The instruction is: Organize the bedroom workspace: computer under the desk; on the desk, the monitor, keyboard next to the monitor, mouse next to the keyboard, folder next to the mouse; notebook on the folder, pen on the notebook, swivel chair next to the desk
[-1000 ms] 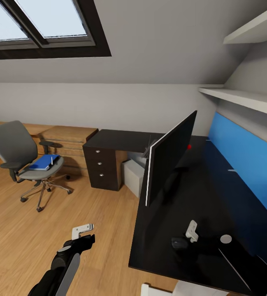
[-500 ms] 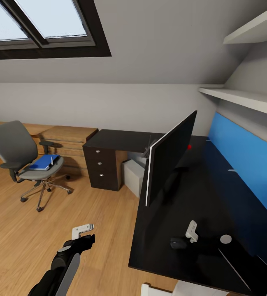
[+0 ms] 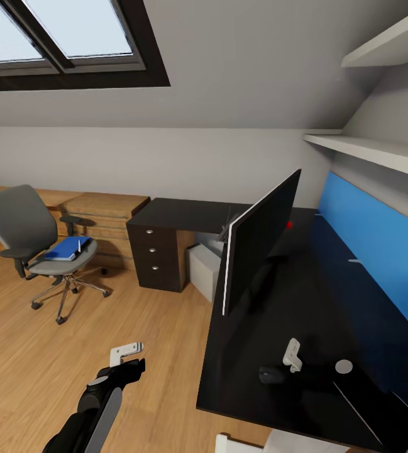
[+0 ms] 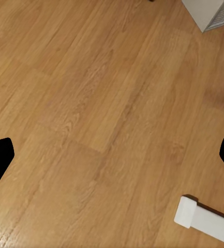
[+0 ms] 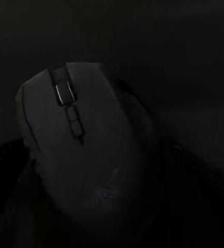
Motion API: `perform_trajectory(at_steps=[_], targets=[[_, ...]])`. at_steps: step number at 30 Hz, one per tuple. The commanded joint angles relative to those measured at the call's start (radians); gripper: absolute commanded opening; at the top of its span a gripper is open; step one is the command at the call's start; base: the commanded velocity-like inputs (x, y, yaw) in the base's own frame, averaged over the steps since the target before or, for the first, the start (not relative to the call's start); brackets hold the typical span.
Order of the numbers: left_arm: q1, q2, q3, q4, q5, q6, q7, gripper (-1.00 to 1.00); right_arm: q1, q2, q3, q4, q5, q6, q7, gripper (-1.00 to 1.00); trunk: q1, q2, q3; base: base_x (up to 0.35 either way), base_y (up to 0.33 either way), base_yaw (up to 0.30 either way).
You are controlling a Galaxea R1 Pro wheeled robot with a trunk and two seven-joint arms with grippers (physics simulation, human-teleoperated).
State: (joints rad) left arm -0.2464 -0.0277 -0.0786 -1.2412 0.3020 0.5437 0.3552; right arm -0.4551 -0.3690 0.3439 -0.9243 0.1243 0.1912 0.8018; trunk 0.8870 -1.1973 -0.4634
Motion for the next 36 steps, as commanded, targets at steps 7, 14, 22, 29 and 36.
perform_trajectory(at_steps=[7, 14, 22, 29, 36], targets=[[-0.001, 0.002, 0.0, -0.001, 0.01, 0.002, 0.008, 1.0, -0.001, 0.001, 0.0, -0.002, 0.001, 0.004, -0.008, -1.0, -0.015, 0.027, 0.011, 0.0, 0.0, 0.0], [-0.001, 0.001, -0.001, -0.001, 0.01, 0.001, 0.008, 1.0, -0.001, 0.018, 0.001, -0.003, -0.001, 0.002, -0.064, -1.0, -0.042, 0.076, 0.033, 0.0, 0.0, 0.0], [-0.001, 0.0, -0.001, -0.001, 0.009, 0.001, 0.008, 1.0, -0.001, 0.138, 0.0, -0.031, 0.001, 0.057, -0.205, -1.0, -0.073, 0.132, 0.058, 0.0, 0.0, 0.0], [-0.001, 0.003, -0.001, -0.001, 0.009, 0.001, 0.006, 1.0, -0.001, 0.36, -0.003, -0.072, -0.014, 0.213, -0.64, -1.0, -0.073, 0.132, 0.058, 0.0, 0.0, 0.0], [-0.001, 0.005, 0.001, -0.001, 0.009, 0.001, 0.007, 1.0, -0.001, 0.452, -0.002, -0.063, -0.114, 0.224, -0.987, -1.0, -0.073, 0.132, 0.058, 0.0, 0.024, 0.0]])
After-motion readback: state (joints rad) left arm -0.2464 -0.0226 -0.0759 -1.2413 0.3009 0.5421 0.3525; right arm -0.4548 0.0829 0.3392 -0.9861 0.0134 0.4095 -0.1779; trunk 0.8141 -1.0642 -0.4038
